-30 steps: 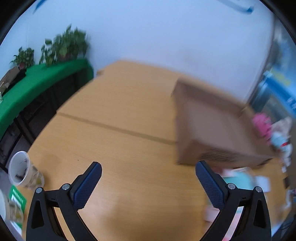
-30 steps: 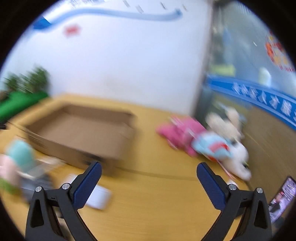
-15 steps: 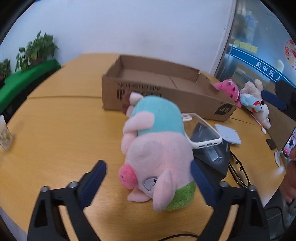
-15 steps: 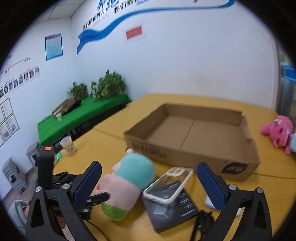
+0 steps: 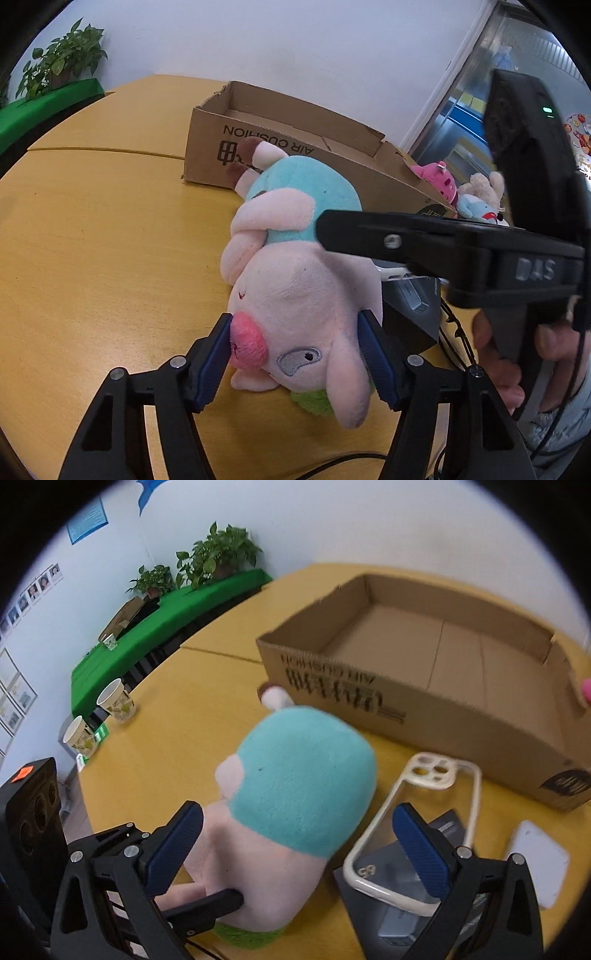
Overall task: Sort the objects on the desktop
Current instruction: 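Grasp the pink-and-teal plush pig with the left gripper, then carry the plush pig into the cardboard box and open the left gripper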
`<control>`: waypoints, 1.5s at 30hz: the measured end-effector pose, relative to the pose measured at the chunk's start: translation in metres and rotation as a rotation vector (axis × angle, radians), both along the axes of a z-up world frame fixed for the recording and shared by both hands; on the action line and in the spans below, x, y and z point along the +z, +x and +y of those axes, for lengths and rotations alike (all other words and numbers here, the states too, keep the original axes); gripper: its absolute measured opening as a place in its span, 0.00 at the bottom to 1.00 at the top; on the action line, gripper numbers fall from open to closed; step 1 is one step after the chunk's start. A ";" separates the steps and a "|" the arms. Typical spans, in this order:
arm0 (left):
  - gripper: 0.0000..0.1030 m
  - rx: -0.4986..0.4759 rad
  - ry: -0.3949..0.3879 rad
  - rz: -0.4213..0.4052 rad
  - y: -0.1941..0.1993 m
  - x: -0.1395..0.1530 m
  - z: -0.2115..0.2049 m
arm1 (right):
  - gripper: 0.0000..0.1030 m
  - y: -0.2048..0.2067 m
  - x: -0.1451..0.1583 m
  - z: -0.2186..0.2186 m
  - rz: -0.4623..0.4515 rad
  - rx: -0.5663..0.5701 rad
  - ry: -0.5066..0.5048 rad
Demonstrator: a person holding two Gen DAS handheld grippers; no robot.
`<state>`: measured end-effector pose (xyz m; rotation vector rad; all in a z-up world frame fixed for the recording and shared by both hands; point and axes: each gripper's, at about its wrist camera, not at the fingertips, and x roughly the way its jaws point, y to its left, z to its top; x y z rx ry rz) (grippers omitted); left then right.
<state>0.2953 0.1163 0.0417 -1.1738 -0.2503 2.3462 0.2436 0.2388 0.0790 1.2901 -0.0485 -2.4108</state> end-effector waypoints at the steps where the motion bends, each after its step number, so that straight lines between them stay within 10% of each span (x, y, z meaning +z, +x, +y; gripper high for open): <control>1: 0.62 -0.003 -0.002 0.001 0.001 0.001 0.001 | 0.99 -0.002 -0.002 0.000 -0.016 0.003 0.009; 7: 0.58 -0.016 0.019 -0.023 -0.004 0.002 -0.007 | 0.98 -0.009 -0.016 0.001 -0.099 0.038 -0.013; 11: 0.50 -0.031 0.018 -0.026 -0.004 0.008 -0.010 | 0.72 -0.008 -0.015 -0.004 -0.144 0.065 -0.082; 17: 0.44 -0.069 0.015 0.036 -0.010 0.041 -0.011 | 0.60 -0.003 0.011 0.007 -0.088 0.056 -0.160; 31: 0.44 -0.150 0.020 0.477 -0.137 0.239 0.009 | 0.59 -0.076 0.244 0.059 0.499 0.038 -0.179; 37: 0.44 -0.157 -0.020 0.376 -0.224 0.227 0.015 | 0.58 -0.160 0.237 0.071 0.447 0.041 -0.217; 45: 0.44 -0.118 -0.083 0.081 -0.353 0.123 0.028 | 0.56 -0.288 0.134 0.081 0.187 0.019 -0.281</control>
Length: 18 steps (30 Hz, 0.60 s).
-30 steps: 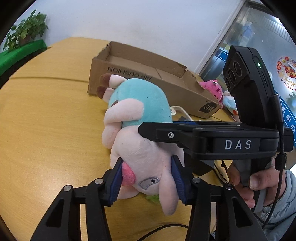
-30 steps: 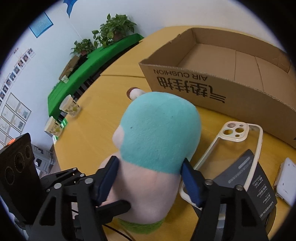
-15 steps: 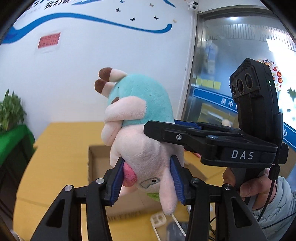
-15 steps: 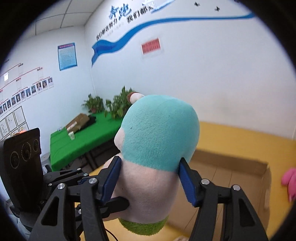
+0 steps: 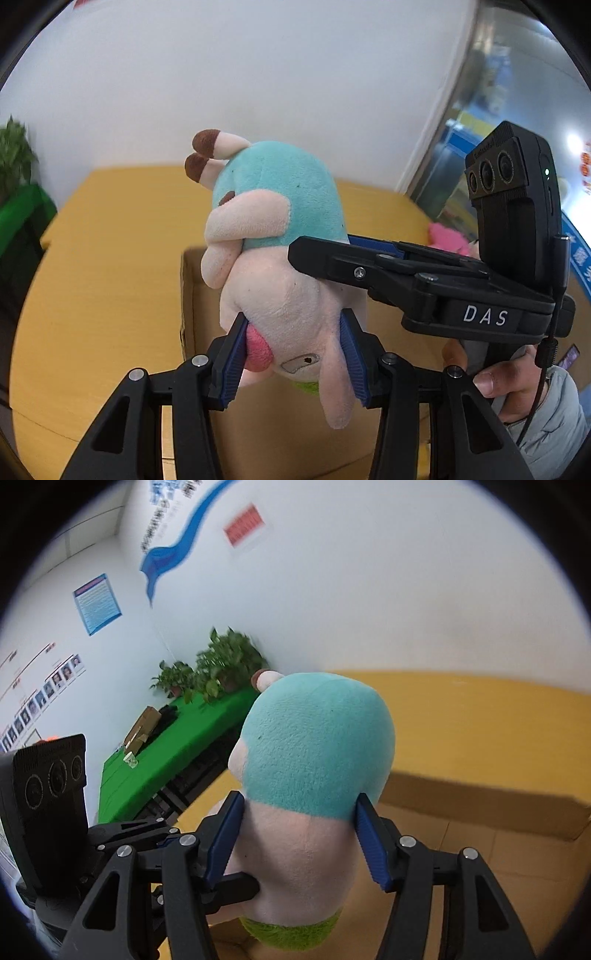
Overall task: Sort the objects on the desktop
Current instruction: 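Carry the plush pig into the cardboard box and open the left gripper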
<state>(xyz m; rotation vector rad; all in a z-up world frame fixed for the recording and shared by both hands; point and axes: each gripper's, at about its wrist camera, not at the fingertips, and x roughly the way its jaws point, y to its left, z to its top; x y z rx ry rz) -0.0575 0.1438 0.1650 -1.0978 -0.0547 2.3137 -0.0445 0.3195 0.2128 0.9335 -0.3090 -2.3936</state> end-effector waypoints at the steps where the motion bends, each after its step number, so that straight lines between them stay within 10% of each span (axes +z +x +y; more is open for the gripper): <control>1: 0.44 0.010 -0.010 -0.028 -0.011 -0.013 -0.001 | 0.56 -0.013 -0.018 -0.001 -0.038 0.007 -0.001; 9: 0.52 0.139 -0.132 -0.297 -0.081 -0.111 -0.023 | 0.52 -0.058 -0.125 -0.023 -0.234 0.015 0.013; 18: 0.73 0.165 -0.076 -0.293 -0.069 -0.101 -0.076 | 0.52 -0.066 -0.137 -0.013 -0.237 -0.050 -0.063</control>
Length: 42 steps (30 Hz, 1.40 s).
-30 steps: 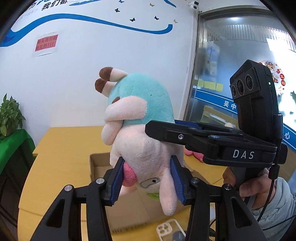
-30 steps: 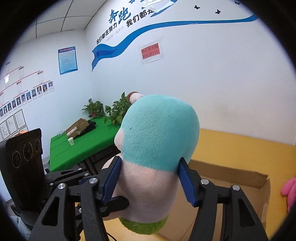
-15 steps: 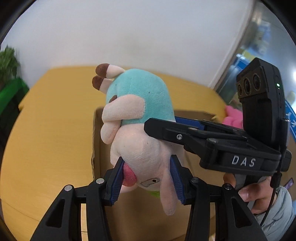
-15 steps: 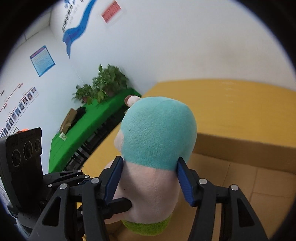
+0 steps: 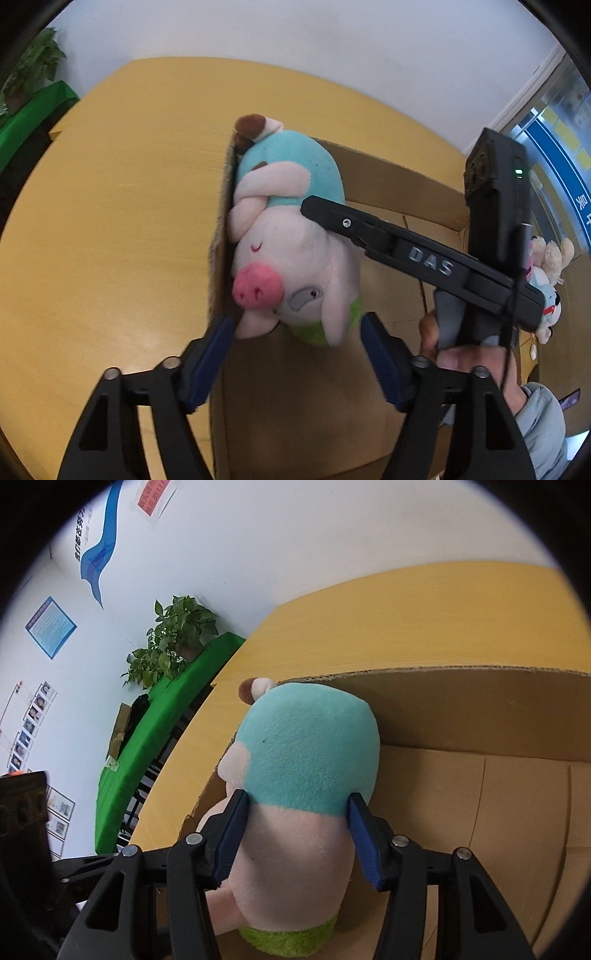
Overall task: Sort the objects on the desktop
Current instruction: 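Carry the plush pig into the cardboard box and open the left gripper, then move the left gripper toward the small black charger box on the table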
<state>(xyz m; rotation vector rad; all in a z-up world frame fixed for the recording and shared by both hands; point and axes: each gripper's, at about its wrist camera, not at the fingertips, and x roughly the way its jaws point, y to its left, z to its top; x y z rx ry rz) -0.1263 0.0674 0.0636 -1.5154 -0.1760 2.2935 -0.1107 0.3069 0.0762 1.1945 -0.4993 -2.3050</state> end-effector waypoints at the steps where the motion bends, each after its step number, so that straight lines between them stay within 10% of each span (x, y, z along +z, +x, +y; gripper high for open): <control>1: 0.73 0.011 0.012 0.010 0.006 0.004 -0.010 | 0.52 0.001 0.001 -0.002 0.005 -0.006 0.007; 10: 0.86 0.144 -0.165 0.331 0.132 0.079 -0.032 | 0.59 0.039 0.036 -0.004 0.062 -0.024 0.180; 14: 0.95 0.204 -0.209 0.483 0.189 0.088 -0.051 | 0.80 0.106 0.092 0.013 0.215 -0.058 0.296; 22: 1.00 0.198 -0.220 0.722 0.265 0.133 0.031 | 0.83 0.272 0.149 0.048 0.367 -0.246 0.580; 32: 1.00 0.073 -0.169 0.707 0.343 0.154 0.094 | 0.83 0.385 0.134 0.079 0.363 -0.361 0.575; 42: 1.00 -0.027 -0.085 0.524 0.372 0.112 0.118 | 0.83 0.433 0.104 0.102 0.285 -0.260 0.424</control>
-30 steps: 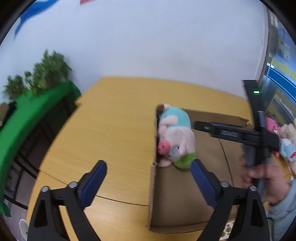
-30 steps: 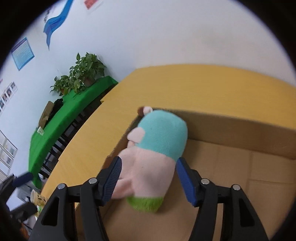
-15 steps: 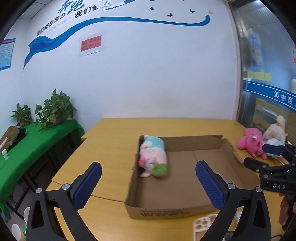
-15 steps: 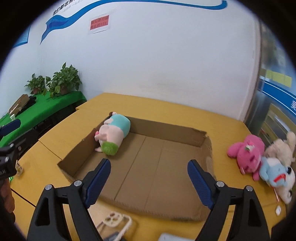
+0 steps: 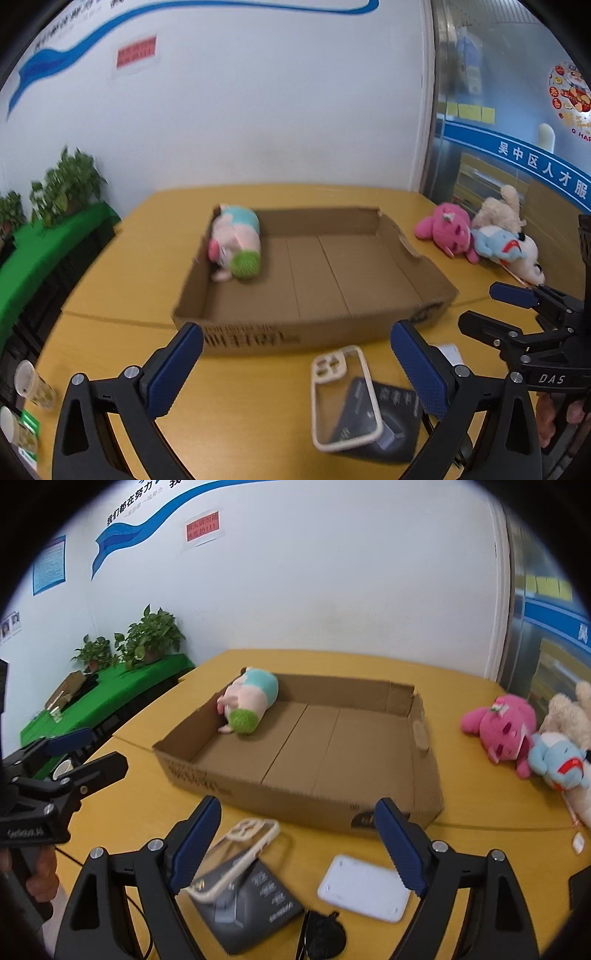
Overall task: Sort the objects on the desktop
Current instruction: 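Move the left gripper toward the small black charger box on the table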
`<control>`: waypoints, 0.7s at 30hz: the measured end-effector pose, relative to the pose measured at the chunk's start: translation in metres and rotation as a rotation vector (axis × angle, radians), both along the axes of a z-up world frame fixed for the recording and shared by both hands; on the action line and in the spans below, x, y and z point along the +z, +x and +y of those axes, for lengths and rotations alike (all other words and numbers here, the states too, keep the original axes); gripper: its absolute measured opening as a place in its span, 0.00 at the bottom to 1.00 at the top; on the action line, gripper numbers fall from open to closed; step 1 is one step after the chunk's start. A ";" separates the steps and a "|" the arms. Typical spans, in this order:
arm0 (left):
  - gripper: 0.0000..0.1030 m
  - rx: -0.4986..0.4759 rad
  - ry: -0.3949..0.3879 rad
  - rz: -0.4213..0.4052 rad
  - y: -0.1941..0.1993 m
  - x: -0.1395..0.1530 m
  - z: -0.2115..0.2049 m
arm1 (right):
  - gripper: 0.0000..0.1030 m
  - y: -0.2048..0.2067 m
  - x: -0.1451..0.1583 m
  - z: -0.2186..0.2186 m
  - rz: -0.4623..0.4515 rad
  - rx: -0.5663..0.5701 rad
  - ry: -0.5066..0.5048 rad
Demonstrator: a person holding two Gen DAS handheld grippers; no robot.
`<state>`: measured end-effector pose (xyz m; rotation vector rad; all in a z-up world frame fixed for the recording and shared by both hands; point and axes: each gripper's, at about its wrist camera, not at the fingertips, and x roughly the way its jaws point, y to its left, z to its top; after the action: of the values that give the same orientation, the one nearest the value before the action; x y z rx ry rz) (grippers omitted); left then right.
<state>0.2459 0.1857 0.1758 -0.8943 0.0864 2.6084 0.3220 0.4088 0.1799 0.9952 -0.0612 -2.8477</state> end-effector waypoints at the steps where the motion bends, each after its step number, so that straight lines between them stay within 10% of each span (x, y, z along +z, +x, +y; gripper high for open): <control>1: 1.00 -0.023 0.020 -0.043 -0.002 -0.008 -0.002 | 0.83 0.003 -0.007 0.003 -0.019 0.013 -0.022; 12: 0.98 -0.209 0.316 -0.488 -0.045 -0.103 -0.004 | 0.83 0.007 -0.084 -0.049 -0.256 0.277 -0.120; 21: 0.78 -0.268 0.196 -0.616 -0.054 -0.160 0.039 | 0.83 0.011 -0.105 -0.070 -0.313 0.350 -0.047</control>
<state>0.1923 0.2249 0.0160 -1.4493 -0.1979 1.9620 0.3327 0.3387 0.0747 1.2896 0.0155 -2.3501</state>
